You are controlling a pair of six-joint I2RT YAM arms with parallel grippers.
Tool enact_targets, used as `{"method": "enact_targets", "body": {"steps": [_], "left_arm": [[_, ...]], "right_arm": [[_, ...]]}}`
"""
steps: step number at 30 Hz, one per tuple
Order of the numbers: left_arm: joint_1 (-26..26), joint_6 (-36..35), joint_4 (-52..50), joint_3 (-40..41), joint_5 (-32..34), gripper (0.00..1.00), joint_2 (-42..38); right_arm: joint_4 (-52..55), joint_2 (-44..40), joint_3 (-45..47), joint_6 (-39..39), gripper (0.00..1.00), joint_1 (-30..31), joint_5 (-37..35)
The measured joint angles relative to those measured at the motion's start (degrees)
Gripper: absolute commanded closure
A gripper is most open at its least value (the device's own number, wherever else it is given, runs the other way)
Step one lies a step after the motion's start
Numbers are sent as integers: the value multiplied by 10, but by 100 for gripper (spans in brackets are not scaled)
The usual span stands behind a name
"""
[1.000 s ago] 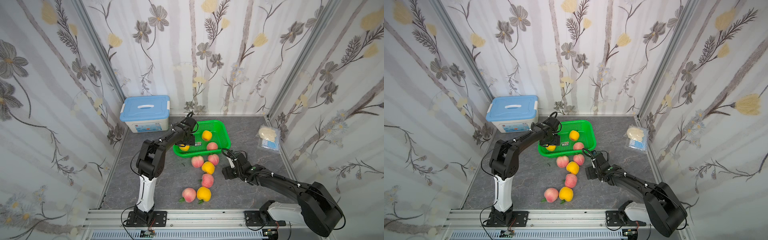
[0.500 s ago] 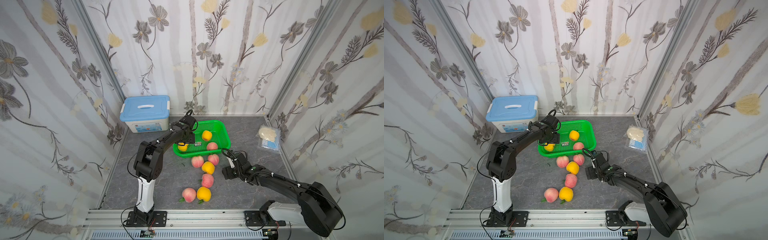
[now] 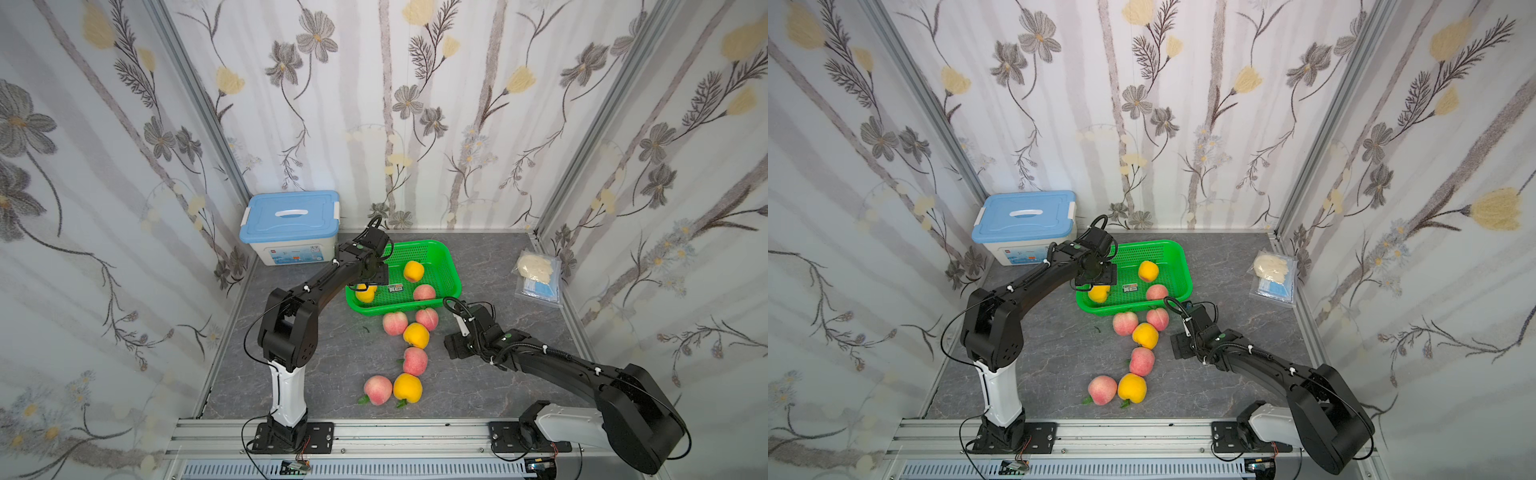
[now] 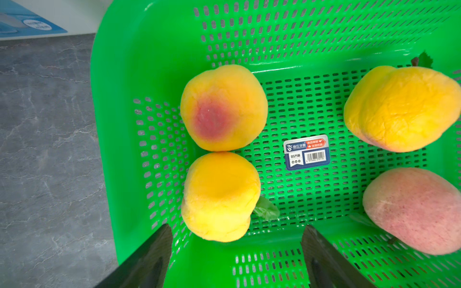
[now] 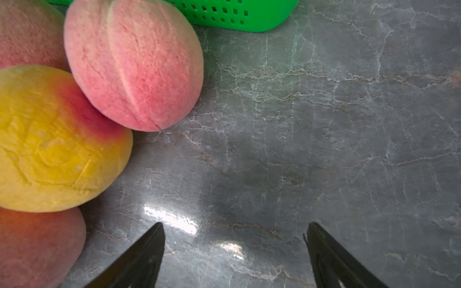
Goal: Put the peaches into the basket
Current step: Place the peach in the basket, then pick up the peach from the center of the board.
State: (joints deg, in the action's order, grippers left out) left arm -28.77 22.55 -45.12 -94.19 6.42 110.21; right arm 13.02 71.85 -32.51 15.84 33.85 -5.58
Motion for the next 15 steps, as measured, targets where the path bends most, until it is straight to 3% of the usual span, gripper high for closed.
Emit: {"method": "enact_targets", "body": {"steps": [15], "left_arm": [[-2, 19, 1, 136, -29, 16, -151]], "right_arm": [[0, -2, 0, 0, 11, 1, 0]]}}
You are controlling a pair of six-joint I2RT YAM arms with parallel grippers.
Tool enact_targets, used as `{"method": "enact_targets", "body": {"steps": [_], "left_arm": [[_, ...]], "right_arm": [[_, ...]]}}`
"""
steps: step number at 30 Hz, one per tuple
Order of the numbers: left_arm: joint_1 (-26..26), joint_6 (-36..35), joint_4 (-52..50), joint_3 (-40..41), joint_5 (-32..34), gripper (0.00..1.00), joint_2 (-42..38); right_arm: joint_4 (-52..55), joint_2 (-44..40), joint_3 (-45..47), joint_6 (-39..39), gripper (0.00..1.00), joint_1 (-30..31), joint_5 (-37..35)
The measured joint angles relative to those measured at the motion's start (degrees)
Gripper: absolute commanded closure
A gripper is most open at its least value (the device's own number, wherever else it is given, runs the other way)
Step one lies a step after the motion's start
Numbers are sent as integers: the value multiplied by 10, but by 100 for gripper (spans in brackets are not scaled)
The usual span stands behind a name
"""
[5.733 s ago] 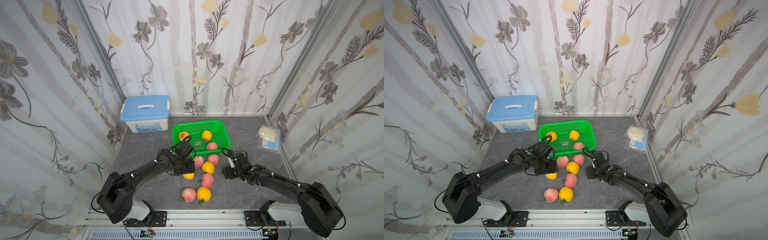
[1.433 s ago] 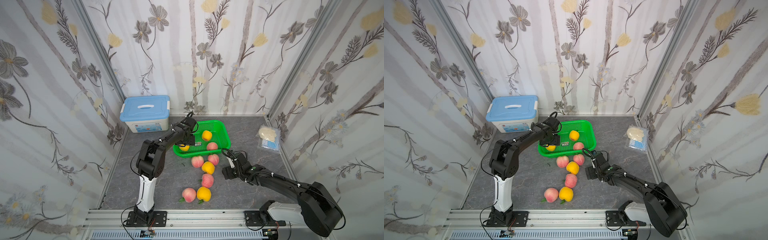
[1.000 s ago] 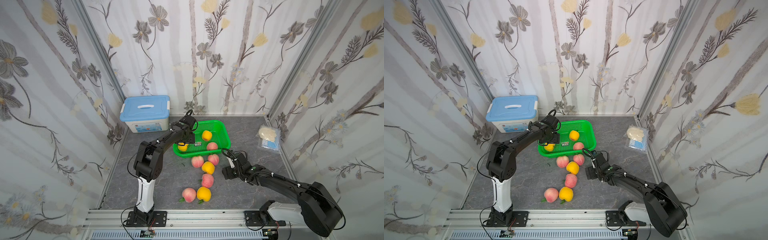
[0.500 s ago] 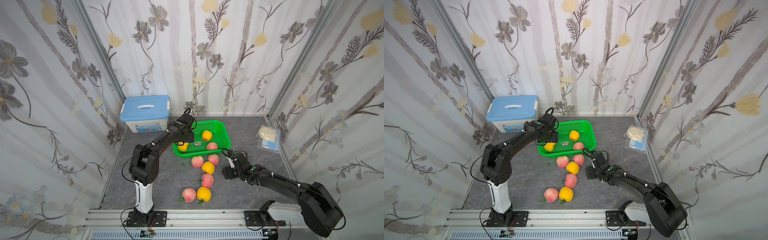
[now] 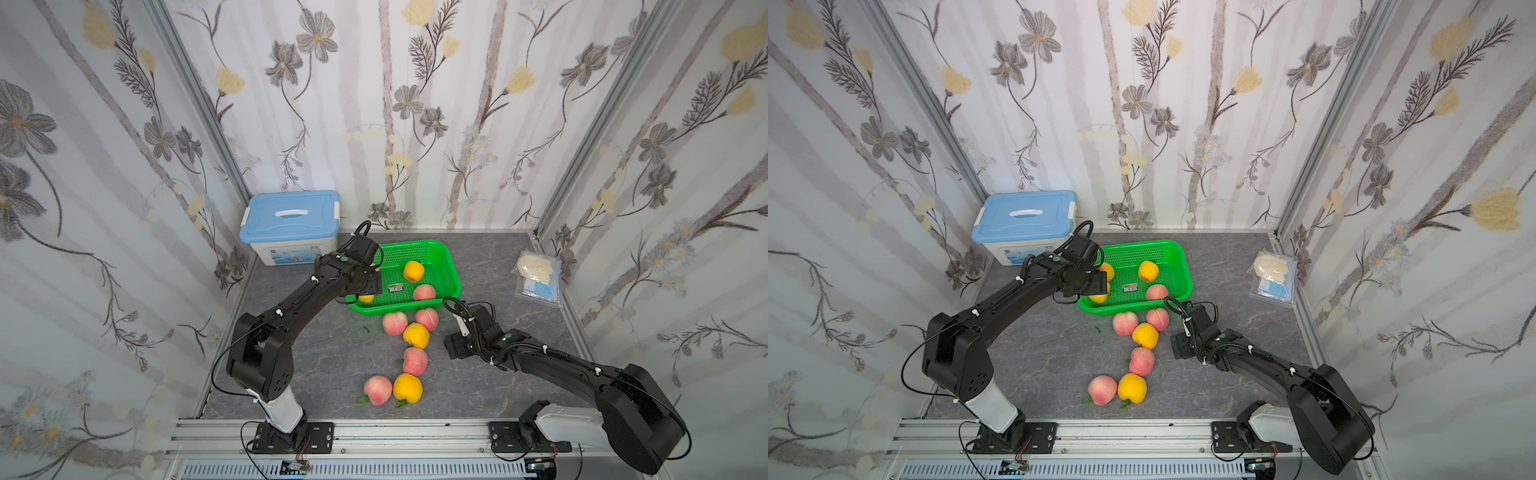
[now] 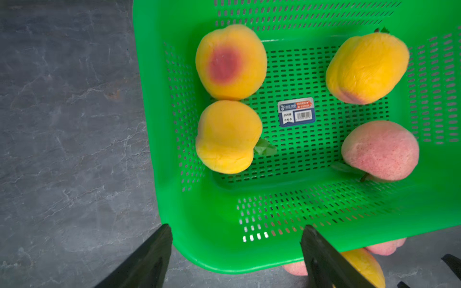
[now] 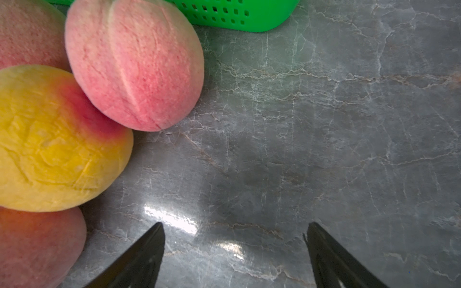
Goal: Put the peaches into the basket
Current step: Pick up the peach from the center of the board.
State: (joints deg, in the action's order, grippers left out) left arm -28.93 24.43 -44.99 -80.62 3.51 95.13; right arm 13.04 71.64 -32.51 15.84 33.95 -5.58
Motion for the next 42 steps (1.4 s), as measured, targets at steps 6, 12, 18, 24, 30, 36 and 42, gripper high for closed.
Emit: {"method": "enact_targets", "body": {"steps": [6, 12, 18, 24, 30, 36, 42], "left_arm": [[1, 7, 3, 67, 8, 15, -63], [5, 9, 5, 118, 20, 14, -113], [18, 11, 16, 196, 35, 14, -157], [32, 24, 37, 265, 31, 13, -193], [37, 28, 65, 297, 15, 13, -191], [37, 33, 95, 317, 1, 13, -174], [37, 42, 119, 322, -9, 13, -158]], "right_arm": [[0, -31, 12, 0, 11, 2, -1], [0, -38, 15, 0, 11, 2, -2], [3, -58, 16, 0, 10, 2, 13], [14, -68, 16, 11, 10, 3, 40], [31, -78, 23, 41, 11, 13, 86], [63, -139, 25, 72, 11, 28, 129], [95, -202, 25, 115, 11, 66, 172]]}}
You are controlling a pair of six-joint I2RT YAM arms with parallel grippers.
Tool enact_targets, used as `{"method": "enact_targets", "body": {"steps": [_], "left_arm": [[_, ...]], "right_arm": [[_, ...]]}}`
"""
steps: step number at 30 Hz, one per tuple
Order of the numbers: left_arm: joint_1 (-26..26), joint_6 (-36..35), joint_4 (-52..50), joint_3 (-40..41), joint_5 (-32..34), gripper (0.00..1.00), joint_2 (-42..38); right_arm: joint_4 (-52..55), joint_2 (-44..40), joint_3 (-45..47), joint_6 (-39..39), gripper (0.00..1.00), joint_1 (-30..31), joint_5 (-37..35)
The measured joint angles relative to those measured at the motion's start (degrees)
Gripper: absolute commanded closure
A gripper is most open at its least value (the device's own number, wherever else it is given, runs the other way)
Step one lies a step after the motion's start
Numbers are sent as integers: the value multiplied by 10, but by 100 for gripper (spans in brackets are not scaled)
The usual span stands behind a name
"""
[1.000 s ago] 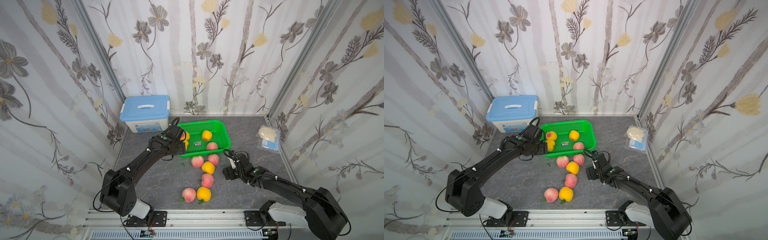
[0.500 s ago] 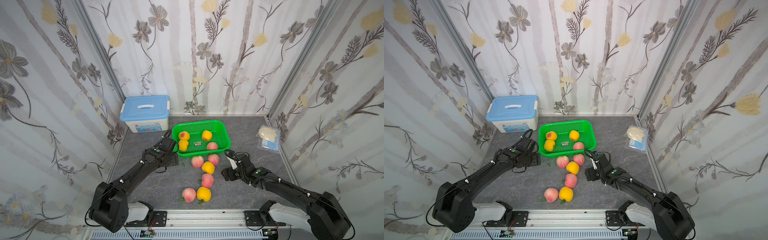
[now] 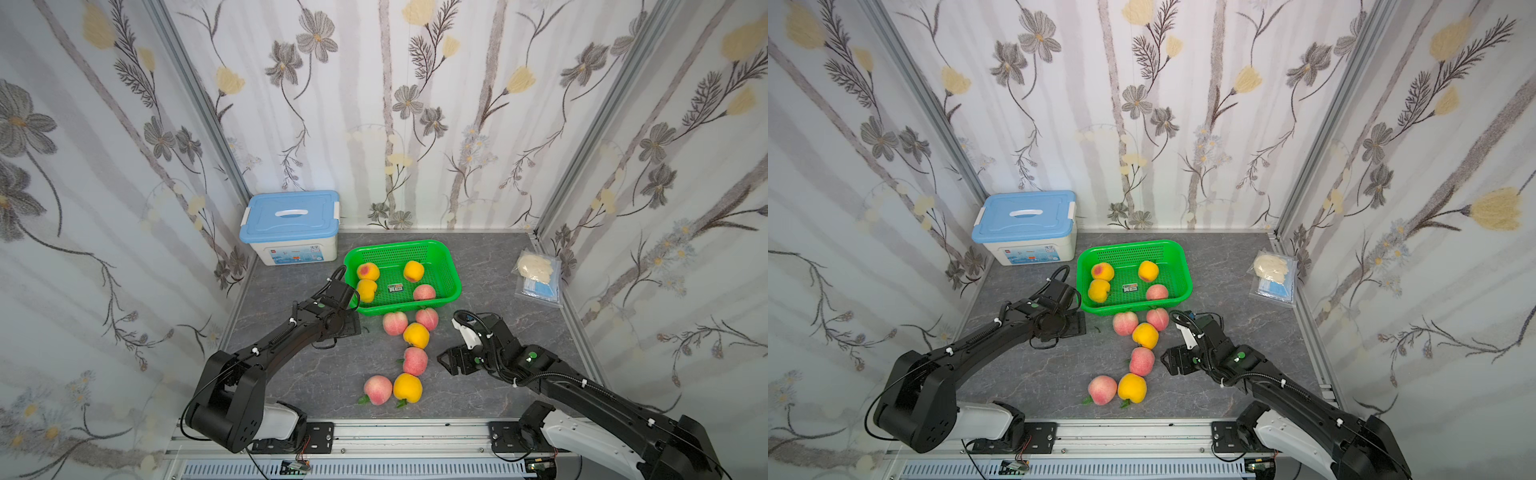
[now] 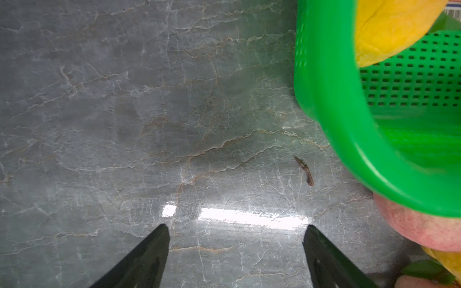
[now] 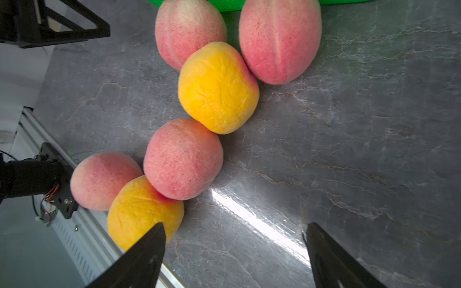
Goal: Put the peaches into the basket
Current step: Pick up the peach from the center of the board.
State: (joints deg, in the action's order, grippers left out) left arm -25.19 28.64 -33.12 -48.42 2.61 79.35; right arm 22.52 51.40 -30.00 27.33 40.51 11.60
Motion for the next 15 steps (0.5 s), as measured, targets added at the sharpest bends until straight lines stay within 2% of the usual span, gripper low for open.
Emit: {"method": "enact_targets", "body": {"steps": [8, 15], "left_arm": [[0, 3, 14, 7, -10, 13, 3], [0, 3, 17, 1, -13, 13, 22]], "right_arm": [[20, -33, -33, 47, 11, 83, 21], [30, 31, -79, 56, 11, 167, -7]]}}
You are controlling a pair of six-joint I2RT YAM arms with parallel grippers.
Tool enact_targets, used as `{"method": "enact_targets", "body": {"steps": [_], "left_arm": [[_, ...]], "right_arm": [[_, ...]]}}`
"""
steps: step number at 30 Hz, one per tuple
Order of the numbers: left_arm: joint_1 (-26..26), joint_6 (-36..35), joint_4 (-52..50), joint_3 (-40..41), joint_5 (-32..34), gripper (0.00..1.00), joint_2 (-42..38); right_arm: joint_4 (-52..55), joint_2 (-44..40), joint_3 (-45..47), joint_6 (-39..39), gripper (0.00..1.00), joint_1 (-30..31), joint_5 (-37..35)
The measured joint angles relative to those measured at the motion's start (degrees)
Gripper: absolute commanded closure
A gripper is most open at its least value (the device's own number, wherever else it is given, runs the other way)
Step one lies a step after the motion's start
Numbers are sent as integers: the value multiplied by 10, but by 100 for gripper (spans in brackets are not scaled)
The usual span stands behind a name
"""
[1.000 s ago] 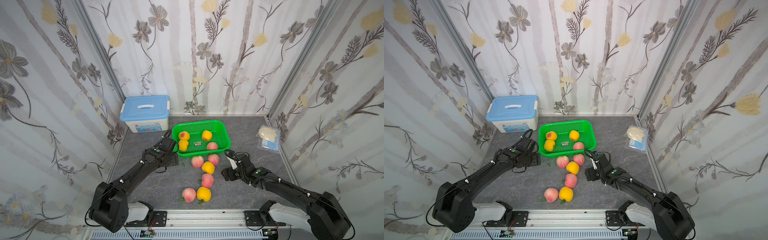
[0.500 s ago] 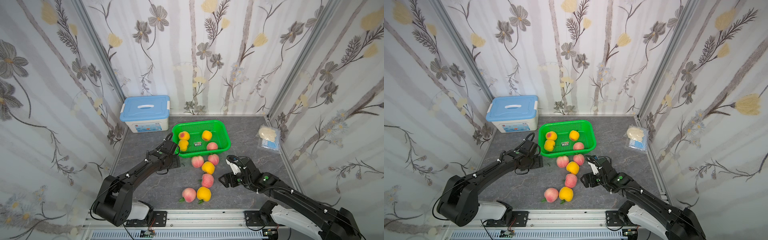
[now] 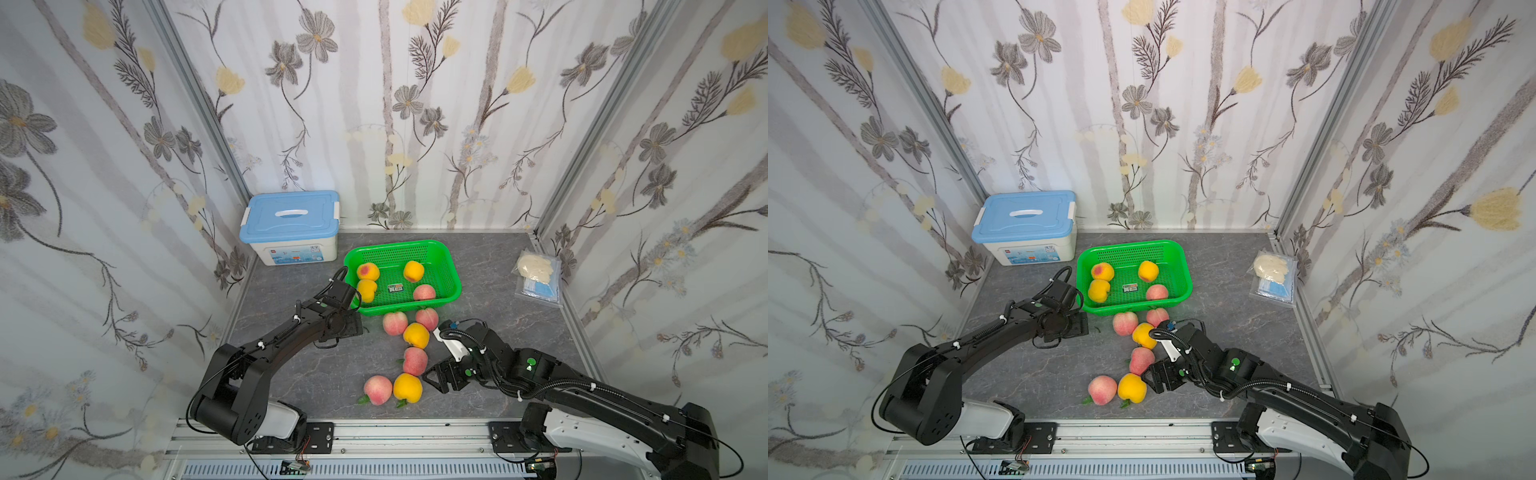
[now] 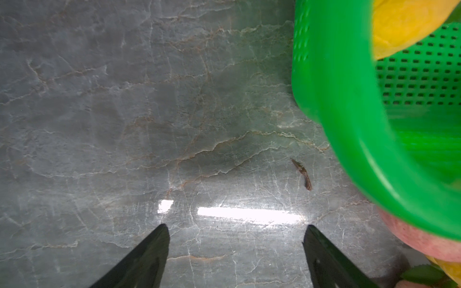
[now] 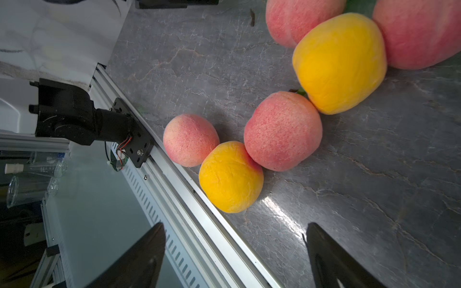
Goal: Put the peaches into the basket
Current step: Pick up the peach from the center of the board.
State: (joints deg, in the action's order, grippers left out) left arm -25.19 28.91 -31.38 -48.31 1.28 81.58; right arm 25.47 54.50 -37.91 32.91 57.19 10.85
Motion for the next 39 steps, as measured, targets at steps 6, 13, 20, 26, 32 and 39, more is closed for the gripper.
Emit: {"method": "enact_targets", "body": {"steps": [6, 13, 20, 26, 32, 39], "left_arm": [[0, 0, 1, -2, -5, 13, 8], [0, 0, 0, -3, -7, 13, 15], [0, -1, -2, -8, -9, 13, 15], [0, -2, -4, -12, -8, 13, 14], [0, -2, -5, -12, -8, 13, 12], [0, -2, -5, -12, -1, 13, 12]], "right_arm": [[0, 84, -56, -6, 11, 75, -56], [-2, 168, -127, -29, 11, 128, -87], [-3, 234, -187, -47, 11, 174, -99], [-2, 271, -217, -58, 10, 195, -116], [-1, 300, -233, -62, 10, 205, -136], [-2, 336, -250, -66, 11, 213, -172]]}}
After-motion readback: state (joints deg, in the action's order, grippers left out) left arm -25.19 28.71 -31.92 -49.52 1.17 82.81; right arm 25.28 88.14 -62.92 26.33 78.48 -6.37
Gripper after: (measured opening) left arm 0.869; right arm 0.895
